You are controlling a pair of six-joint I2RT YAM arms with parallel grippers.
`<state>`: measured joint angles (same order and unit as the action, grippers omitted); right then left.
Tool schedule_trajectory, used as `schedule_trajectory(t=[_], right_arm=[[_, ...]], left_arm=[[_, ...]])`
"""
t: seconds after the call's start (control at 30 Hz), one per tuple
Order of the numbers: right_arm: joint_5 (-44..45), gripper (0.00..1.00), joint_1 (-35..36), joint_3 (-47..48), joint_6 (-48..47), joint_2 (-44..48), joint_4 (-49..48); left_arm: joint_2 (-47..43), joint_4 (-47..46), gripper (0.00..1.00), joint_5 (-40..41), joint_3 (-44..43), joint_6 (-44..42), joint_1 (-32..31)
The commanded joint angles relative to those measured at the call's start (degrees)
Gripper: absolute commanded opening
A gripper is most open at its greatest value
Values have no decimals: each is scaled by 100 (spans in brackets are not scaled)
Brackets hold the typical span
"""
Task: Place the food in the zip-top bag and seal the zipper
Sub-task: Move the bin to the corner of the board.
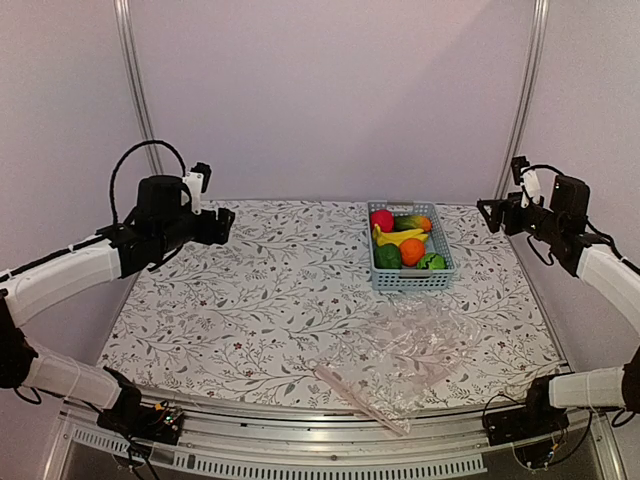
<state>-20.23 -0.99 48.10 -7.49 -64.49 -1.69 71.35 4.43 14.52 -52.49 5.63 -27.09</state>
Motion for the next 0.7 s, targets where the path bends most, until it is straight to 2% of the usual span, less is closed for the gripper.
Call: schedule_trajectory(t=[0.0,0.13,0.23,0.33,0.5,0.57,0.67], right_arm=[[-286,99,-73,-198,-136,-212,-276],[-647,99,-92,-314,-722,-367,-221],[-900,97,-99,-388,-1042,-464,-179],[-1238,94,-102,-375,-1296,-567,-24],[-1306,86,-107,-267,-1673,-731,136],[-1253,83,-109,-260,-1746,-771,146],[-1110,73,-111,-210,-1689,-870,159]], left_arm=[[19,-194,87,-557,103,-64,0],[193,-154,73,-1267,-7,24,-182],[336,-266,70,-1853,5,96,-441],[544,-256,73,-2312,-26,-90,-825],[977,6,76,-2506,-104,-304,-1633],[1189,129,76,-2443,-164,-435,-2091],[1588,496,76,-2259,-406,-549,-2578]])
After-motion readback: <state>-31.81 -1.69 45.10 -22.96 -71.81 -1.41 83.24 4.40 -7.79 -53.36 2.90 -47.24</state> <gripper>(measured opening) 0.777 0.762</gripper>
